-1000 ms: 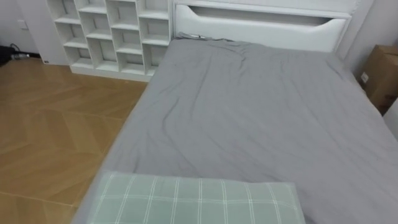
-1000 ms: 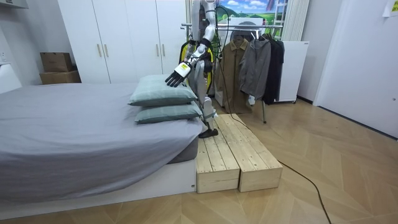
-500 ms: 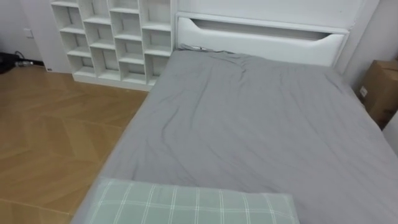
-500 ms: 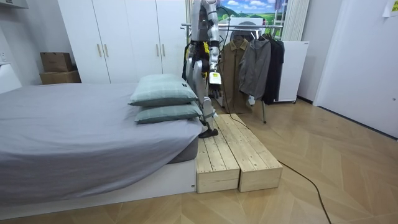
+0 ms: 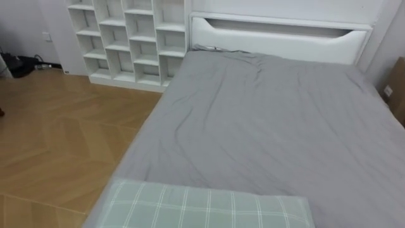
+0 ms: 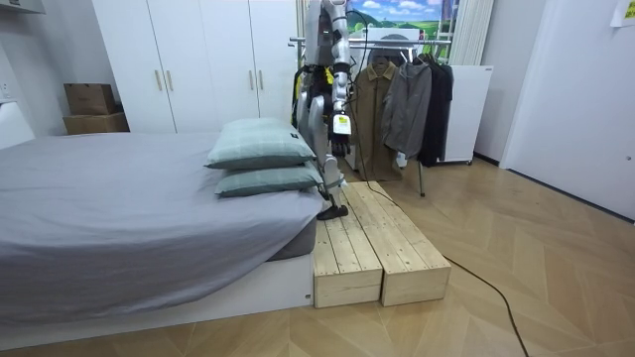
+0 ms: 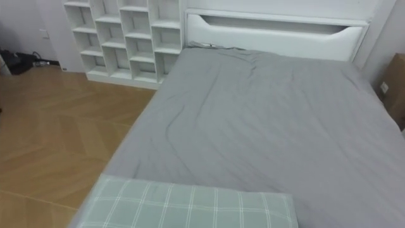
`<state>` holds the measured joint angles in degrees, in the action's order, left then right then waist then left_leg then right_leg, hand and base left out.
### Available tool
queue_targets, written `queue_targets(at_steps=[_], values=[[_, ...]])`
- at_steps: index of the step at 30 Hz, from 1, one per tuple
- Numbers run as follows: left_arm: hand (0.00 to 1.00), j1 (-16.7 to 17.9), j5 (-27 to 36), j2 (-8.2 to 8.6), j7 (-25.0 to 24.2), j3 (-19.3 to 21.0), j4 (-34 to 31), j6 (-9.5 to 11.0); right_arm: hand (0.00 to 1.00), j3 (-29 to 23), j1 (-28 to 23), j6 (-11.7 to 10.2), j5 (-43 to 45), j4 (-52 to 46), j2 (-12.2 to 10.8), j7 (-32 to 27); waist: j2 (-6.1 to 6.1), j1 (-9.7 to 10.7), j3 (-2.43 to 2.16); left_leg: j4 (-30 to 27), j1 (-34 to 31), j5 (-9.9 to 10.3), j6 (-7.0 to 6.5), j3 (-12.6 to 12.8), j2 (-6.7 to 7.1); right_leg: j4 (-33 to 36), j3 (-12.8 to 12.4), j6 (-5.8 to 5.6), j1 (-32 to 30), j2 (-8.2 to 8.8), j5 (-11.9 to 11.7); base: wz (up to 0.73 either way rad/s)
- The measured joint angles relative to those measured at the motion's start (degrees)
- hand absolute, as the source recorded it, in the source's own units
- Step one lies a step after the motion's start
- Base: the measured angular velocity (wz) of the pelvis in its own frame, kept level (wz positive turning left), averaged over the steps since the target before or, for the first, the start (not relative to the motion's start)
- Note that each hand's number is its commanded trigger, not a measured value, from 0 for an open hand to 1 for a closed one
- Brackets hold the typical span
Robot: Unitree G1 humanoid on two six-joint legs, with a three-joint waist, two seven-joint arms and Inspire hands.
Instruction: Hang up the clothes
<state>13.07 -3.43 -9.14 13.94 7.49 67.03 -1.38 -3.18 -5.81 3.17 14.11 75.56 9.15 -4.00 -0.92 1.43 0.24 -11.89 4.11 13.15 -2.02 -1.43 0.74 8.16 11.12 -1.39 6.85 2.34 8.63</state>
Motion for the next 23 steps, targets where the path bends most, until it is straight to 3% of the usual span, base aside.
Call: queue_targets(at_steps=[8, 17, 23], values=[[0.0, 0.0, 0.0, 0.66, -1.3, -0.6, -0.5, -1.3, 0.0, 0.0, 0.2, 0.7, 0.3, -0.2, 0.0, 0.5, -0.21, 0.0, -0.07, 0.3, 0.1, 0.2, 0.03, 0.2, -0.06, -0.1, 0.1, -0.1, 0.0, -0.02, 0.4, 0.0], [0.0, 0.2, -3.5, 0.91, -4.8, -1.6, -0.3, -4.8, 0.0, 0.1, 0.1, 3.4, 1.4, 0.0, -0.1, 4.3, -0.42, -0.1, -0.02, 0.5, 0.2, 0.3, 0.14, 0.2, -0.14, 0.1, 0.2, -0.1, 0.0, -0.06, 0.4, 0.0], [0.0, -0.5, -6.2, 0.92, -5.7, -2.2, -0.2, -5.8, 0.0, 0.2, 0.1, 4.5, 2.5, 0.1, -0.3, 4.3, -0.09, 0.0, 0.02, 0.2, 0.5, 0.3, 0.14, 0.2, -0.11, 0.6, 0.1, -0.09, 0.1, 0.02, 0.4, 0.0]])
